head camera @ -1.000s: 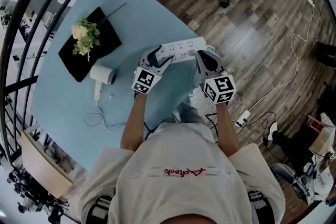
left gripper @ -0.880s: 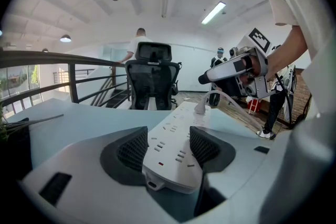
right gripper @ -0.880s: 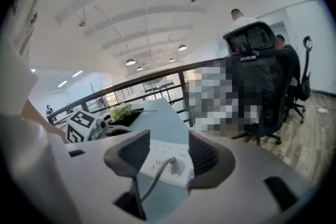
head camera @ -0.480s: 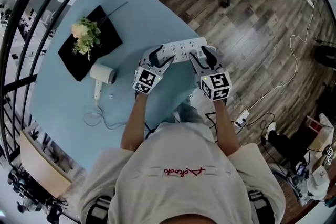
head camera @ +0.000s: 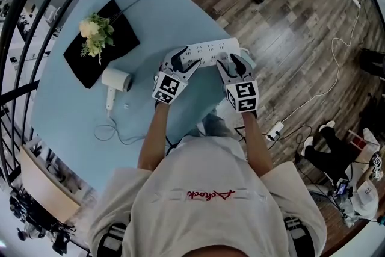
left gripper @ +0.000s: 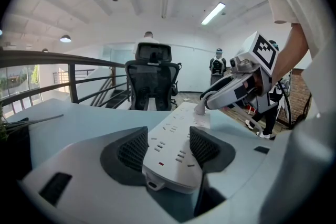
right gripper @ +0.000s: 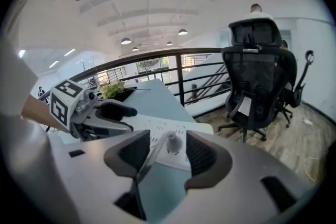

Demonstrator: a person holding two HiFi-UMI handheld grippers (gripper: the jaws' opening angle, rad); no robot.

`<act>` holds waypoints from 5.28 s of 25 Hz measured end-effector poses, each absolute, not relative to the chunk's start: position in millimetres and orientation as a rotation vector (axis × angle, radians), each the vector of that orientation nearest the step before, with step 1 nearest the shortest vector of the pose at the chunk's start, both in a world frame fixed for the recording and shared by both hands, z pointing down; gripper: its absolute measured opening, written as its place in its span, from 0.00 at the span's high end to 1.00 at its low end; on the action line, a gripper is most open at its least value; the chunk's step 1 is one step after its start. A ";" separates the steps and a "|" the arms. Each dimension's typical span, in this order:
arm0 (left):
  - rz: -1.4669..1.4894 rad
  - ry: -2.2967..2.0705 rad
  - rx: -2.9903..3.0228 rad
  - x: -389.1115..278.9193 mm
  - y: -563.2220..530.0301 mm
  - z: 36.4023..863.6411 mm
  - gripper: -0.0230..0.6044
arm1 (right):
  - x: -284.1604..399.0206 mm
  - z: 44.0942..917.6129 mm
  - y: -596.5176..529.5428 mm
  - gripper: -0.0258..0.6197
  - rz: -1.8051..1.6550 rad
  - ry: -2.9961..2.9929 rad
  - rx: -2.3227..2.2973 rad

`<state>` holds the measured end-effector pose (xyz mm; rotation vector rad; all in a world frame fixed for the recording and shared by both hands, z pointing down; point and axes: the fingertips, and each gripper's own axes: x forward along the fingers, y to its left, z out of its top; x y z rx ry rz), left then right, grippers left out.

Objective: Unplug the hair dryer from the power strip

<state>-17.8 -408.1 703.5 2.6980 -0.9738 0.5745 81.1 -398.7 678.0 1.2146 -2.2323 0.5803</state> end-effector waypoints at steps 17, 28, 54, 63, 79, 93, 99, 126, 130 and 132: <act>0.578 -0.970 2.694 -17.5 -406.9 705.7 0.57 | 83.0 704.5 -409.3 0.72 0.568 -2.124 1.247; 0.597 -0.977 2.695 -18.0 -407.5 706.3 0.57 | 82.9 703.2 -410.0 0.77 0.573 -2.083 1.234; 0.584 -0.987 2.645 -18.3 -405.5 695.4 0.59 | 82.7 669.5 -410.4 0.77 0.574 -2.162 1.298; 0.485 -1.050 2.670 -21.2 -393.0 650.5 0.94 | 91.5 651.7 -394.8 0.77 0.587 -2.223 1.338; 0.361 -1.223 2.647 -6.3 -332.2 584.9 0.95 | 98.2 589.7 -353.5 0.77 0.445 -2.436 1.348; 0.321 -1.353 2.686 14.8 -296.8 533.0 0.95 | 118.5 544.5 -324.3 0.77 0.340 -2.549 1.340; 0.274 -1.393 2.677 4.6 -291.2 522.9 0.95 | 116.0 532.1 -312.4 0.77 0.284 -2.559 1.345; 0.062 -1.420 2.737 -76.9 -133.0 480.2 0.95 | 96.5 489.0 -124.7 0.77 0.140 -2.430 1.574; 0.059 -1.397 2.750 -73.9 -104.7 478.8 0.95 | 101.9 485.7 -92.5 0.77 0.140 -2.414 1.611; 0.055 -1.387 2.755 -72.9 -90.9 479.2 0.95 | 103.5 485.1 -78.6 0.77 0.139 -2.408 1.625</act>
